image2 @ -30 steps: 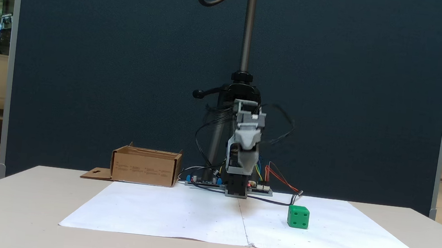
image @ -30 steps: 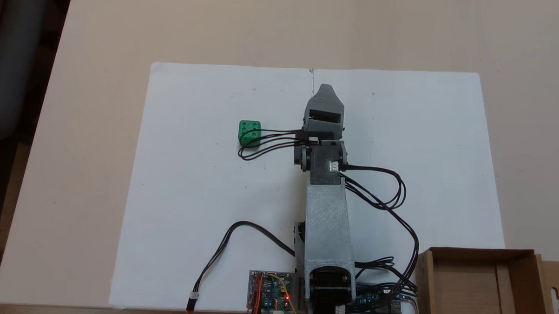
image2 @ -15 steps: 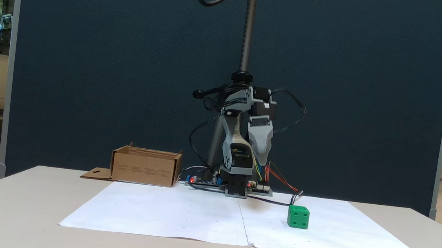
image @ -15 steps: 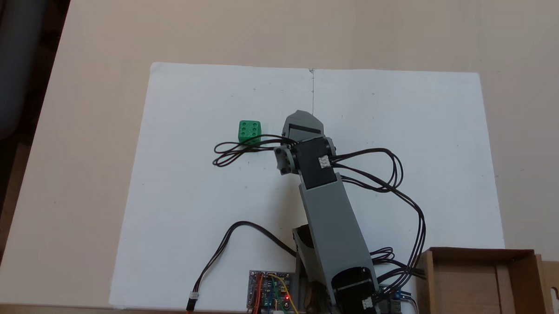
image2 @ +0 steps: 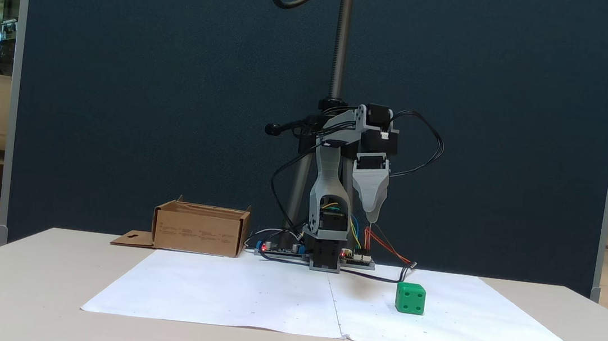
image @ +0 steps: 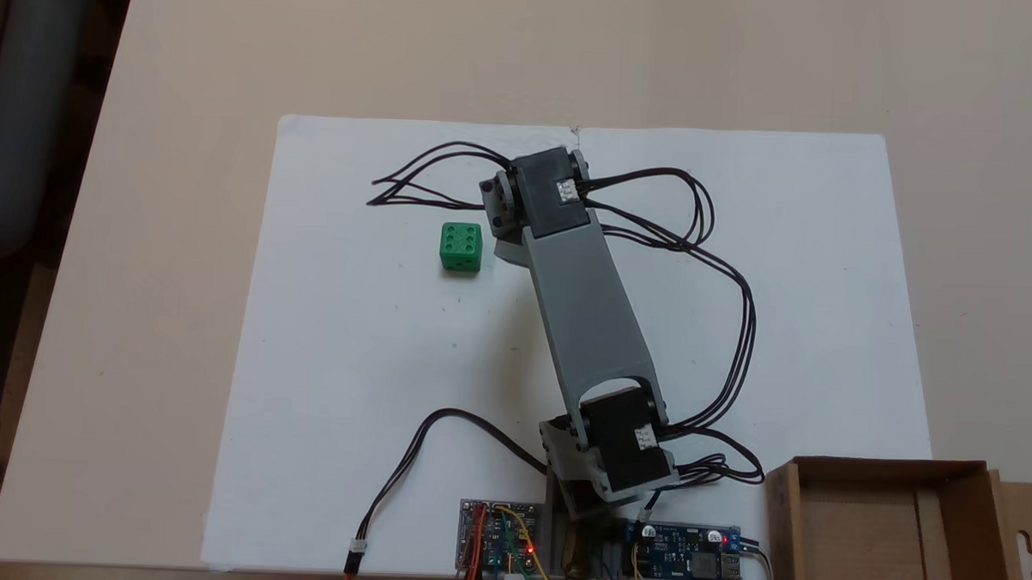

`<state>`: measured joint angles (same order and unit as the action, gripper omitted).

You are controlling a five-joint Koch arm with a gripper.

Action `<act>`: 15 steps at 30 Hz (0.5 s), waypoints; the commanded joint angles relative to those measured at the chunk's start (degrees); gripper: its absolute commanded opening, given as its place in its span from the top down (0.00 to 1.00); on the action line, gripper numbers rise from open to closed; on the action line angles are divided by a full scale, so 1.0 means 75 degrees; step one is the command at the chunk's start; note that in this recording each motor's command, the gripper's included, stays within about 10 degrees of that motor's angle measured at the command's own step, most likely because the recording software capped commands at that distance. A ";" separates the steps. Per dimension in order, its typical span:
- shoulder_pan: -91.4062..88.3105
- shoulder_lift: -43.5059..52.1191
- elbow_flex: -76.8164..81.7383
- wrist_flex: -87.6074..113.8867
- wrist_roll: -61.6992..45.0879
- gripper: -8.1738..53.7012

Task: Grasp a green dice and put it in the bin.

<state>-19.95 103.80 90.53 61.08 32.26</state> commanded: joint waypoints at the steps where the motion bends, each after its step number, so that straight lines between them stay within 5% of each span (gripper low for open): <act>1: -0.0023 -0.0012 -0.0598 0.0457 0.0809 0.19; 15: -0.1594 -0.0773 -0.1219 0.0188 0.1969 0.19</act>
<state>-29.88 98.35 83.41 62.14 41.04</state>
